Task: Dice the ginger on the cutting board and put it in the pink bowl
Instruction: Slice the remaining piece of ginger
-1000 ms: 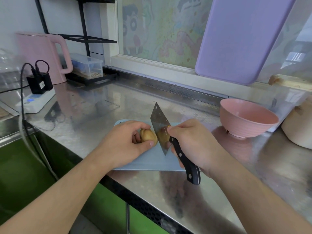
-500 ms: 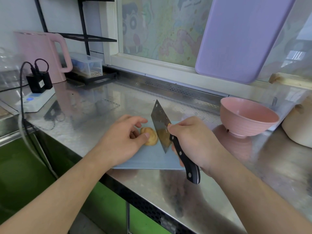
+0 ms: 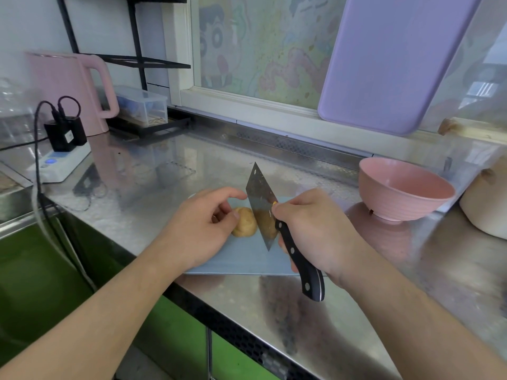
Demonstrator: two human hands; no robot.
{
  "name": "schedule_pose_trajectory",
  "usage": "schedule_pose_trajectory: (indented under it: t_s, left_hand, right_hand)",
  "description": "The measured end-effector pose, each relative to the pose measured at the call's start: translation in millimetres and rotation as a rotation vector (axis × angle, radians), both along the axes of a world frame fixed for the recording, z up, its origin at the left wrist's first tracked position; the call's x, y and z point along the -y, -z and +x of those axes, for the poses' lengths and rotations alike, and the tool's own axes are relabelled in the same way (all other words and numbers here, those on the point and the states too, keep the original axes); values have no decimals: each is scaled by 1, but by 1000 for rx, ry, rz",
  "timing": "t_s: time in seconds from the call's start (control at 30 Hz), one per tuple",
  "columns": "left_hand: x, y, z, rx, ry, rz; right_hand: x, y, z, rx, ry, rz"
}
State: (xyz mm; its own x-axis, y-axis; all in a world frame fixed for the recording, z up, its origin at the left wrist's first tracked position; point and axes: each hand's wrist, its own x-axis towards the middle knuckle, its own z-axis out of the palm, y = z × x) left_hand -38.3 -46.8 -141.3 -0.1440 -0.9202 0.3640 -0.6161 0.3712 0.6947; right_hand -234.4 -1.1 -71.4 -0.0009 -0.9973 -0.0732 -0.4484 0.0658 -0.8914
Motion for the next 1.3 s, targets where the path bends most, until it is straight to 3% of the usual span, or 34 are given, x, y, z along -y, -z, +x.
schedule_pose_trajectory:
  t_s: [0.43,0.73,1.3]
  left_hand:
    - [-4,-3,-1,39,19,-53]
    - [-7,-3,-1,12,-16,72]
    - [-6,-3,-1,39,-24,49]
  right_hand:
    - [2,1,-1,0,9,-4]
    - [1,-2,-2,-3,20,12]
    - [-4,-6,3,-72,17,3]
